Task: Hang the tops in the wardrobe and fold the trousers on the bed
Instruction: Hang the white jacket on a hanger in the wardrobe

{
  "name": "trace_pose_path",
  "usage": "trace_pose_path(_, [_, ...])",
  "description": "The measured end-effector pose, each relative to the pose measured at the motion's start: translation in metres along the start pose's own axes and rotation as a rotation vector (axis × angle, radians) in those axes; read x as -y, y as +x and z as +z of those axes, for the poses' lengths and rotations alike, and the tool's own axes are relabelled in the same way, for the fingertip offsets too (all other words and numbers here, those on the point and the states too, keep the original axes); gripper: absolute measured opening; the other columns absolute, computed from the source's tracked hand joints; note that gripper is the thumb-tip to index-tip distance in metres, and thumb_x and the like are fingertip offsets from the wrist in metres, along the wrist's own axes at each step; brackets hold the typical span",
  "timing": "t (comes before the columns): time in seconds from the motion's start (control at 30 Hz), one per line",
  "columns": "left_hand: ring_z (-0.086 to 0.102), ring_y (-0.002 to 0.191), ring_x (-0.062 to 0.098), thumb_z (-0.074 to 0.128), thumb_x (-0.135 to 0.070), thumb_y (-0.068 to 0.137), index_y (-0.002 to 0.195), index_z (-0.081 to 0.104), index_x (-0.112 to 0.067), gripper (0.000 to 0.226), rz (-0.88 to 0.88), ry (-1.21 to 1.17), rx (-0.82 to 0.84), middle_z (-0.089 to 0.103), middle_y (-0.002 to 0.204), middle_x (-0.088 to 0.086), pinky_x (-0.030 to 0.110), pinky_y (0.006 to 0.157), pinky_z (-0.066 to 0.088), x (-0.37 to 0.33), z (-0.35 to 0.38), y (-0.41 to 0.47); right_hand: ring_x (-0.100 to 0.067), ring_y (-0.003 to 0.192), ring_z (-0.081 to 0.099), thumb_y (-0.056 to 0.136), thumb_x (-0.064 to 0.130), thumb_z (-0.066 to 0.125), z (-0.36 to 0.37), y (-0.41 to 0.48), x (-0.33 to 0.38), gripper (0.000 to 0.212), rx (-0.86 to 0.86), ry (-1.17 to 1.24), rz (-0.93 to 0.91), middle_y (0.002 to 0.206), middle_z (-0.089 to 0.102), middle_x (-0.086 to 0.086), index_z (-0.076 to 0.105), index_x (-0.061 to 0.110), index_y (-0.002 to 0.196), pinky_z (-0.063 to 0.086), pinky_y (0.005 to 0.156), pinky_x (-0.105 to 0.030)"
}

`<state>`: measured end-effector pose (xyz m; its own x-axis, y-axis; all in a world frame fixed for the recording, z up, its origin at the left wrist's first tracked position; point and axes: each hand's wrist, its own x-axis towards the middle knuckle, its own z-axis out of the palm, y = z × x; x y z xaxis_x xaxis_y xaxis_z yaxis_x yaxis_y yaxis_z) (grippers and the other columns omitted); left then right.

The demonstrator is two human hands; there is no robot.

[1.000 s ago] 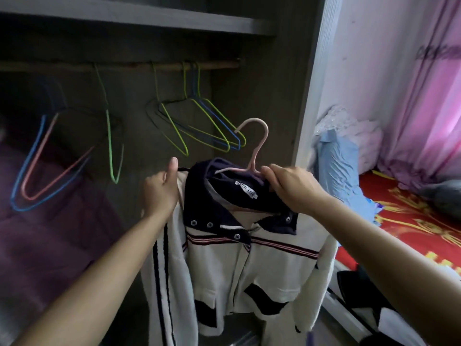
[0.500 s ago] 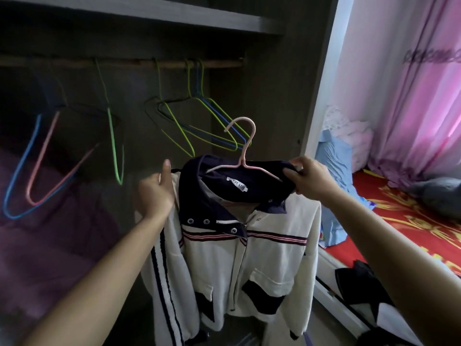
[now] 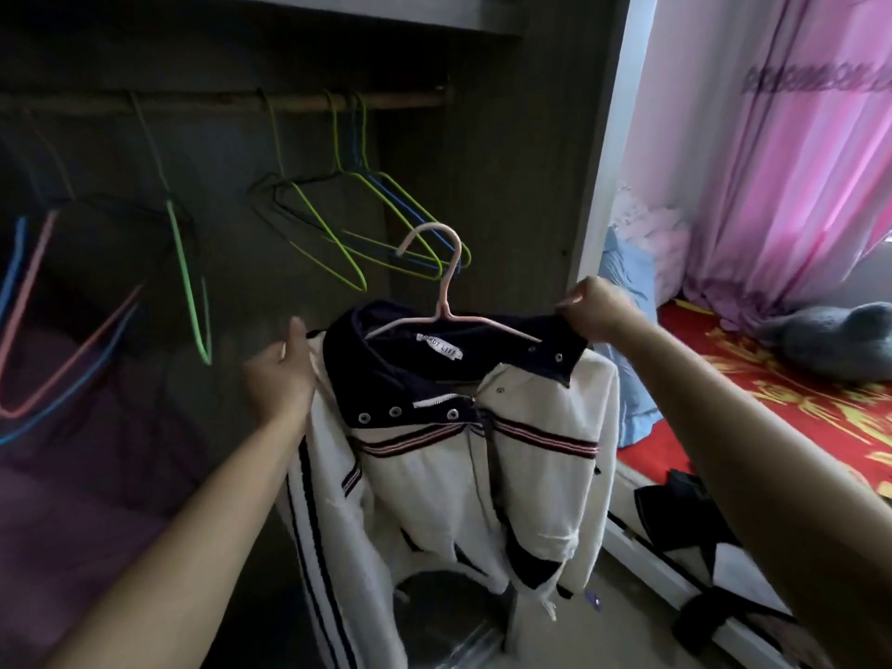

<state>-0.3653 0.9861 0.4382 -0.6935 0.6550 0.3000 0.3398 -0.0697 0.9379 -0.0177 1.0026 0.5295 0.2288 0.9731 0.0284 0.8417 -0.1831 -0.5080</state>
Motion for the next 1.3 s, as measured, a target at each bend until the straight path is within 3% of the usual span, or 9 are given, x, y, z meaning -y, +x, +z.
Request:
trace_pose_path(0.1, [0.039, 0.045, 0.017, 0.053, -0.060, 0.090, 0.045, 0.042, -0.013, 0.066, -0.009, 0.005, 0.035, 0.038, 0.037, -0.004, 0.034, 0.054, 0.036, 0.002, 0.007, -0.005, -0.034, 0.119, 0.052, 0.101, 0.043, 0.048, 0.006, -0.009, 0.005, 0.038, -0.287, -0.180, -0.382, 0.125, 0.055, -0.010, 0.055, 0.021, 0.131, 0.044, 0.095, -0.044])
trace_pose_path(0.2, [0.042, 0.049, 0.022, 0.052, -0.061, 0.090, 0.042, 0.043, -0.015, 0.067, -0.018, 0.028, 0.067, 0.035, 0.040, -0.004, 0.036, 0.056, 0.039, -0.003, 0.010, -0.004, 0.001, 0.086, 0.061, 0.094, 0.071, 0.034, 0.017, -0.034, 0.016, 0.039, 0.155, -0.088, -0.693, 0.084, 0.063, 0.019, 0.062, 0.042, 0.094, 0.043, 0.075, -0.026])
trace_pose_path(0.3, [0.043, 0.048, 0.027, 0.051, -0.057, 0.093, 0.043, 0.040, -0.011, 0.069, 0.065, 0.104, 0.140, 0.036, 0.040, 0.000, 0.036, 0.053, 0.035, -0.013, 0.008, 0.004, 0.001, 0.059, 0.054, 0.101, 0.047, 0.049, 0.030, -0.039, 0.014, 0.035, 0.169, -0.057, -0.815, 0.061, 0.056, 0.014, 0.050, 0.037, 0.068, 0.042, 0.060, -0.023])
trace_pose_path(0.53, [0.061, 0.095, 0.031, 0.055, -0.032, 0.097, 0.100, 0.068, -0.014, 0.023, 0.699, 0.314, 0.256, 0.065, 0.098, 0.010, 0.042, 0.083, 0.050, -0.063, -0.022, 0.007, -0.011, 0.048, 0.040, 0.096, 0.039, 0.061, 0.023, -0.056, 0.050, 0.028, 0.446, 0.564, -0.524, 0.053, 0.042, 0.007, 0.076, 0.018, 0.085, 0.038, 0.048, -0.025])
trace_pose_path(0.7, [0.057, 0.098, 0.031, 0.054, -0.022, 0.092, 0.108, 0.067, -0.009, 0.025, 0.965, 0.253, -0.014, 0.064, 0.104, 0.013, 0.034, 0.085, 0.039, -0.121, -0.067, 0.044, -0.008, 0.039, 0.033, 0.099, 0.031, 0.059, 0.030, -0.075, 0.106, 0.027, 0.550, 0.700, -0.452, 0.050, 0.036, 0.008, 0.074, 0.009, 0.093, 0.030, 0.038, -0.018])
trace_pose_path(0.87, [0.030, 0.137, 0.040, 0.058, -0.029, 0.091, 0.149, 0.032, -0.010, 0.066, 0.700, 0.735, 0.030, 0.030, 0.152, 0.020, 0.049, 0.107, 0.033, -0.140, -0.101, 0.117, -0.008, 0.040, 0.038, 0.097, 0.033, 0.062, 0.038, -0.067, 0.174, 0.029, 0.531, 0.760, -0.491, 0.053, 0.046, 0.005, 0.076, 0.008, 0.094, 0.033, 0.038, -0.017])
trace_pose_path(1.0, [0.017, 0.145, 0.041, 0.056, -0.044, 0.094, 0.153, 0.018, -0.008, 0.079, 0.487, 0.970, 0.137, 0.010, 0.161, 0.022, 0.053, 0.115, 0.021, -0.148, -0.122, 0.162, -0.009, 0.047, 0.052, 0.098, 0.028, 0.062, 0.047, -0.051, 0.234, 0.031, 0.427, 0.838, -0.508, 0.056, 0.059, 0.004, 0.077, 0.014, 0.074, 0.043, 0.056, -0.022])
trace_pose_path(1.17, [-0.008, 0.151, 0.034, 0.052, -0.042, 0.097, 0.158, 0.009, -0.018, 0.078, 0.553, 0.971, 0.108, -0.014, 0.165, 0.009, 0.060, 0.117, 0.013, -0.150, -0.136, 0.189, -0.012, 0.052, 0.054, 0.098, 0.023, 0.061, 0.050, -0.029, 0.287, 0.030, 0.360, 0.897, -0.533, 0.056, 0.059, 0.000, 0.072, 0.006, 0.076, 0.044, 0.065, -0.029])
trace_pose_path(1.3, [-0.009, 0.152, 0.029, 0.051, -0.039, 0.097, 0.158, 0.011, -0.025, 0.075, 0.626, 1.050, 0.051, -0.006, 0.166, 0.006, 0.058, 0.120, 0.005, -0.150, -0.141, 0.211, -0.017, 0.050, 0.047, 0.093, 0.020, 0.064, 0.055, -0.012, 0.323, 0.034, 0.310, 0.869, -0.581, 0.056, 0.054, -0.005, 0.060, 0.009, 0.061, 0.037, 0.057, -0.030])
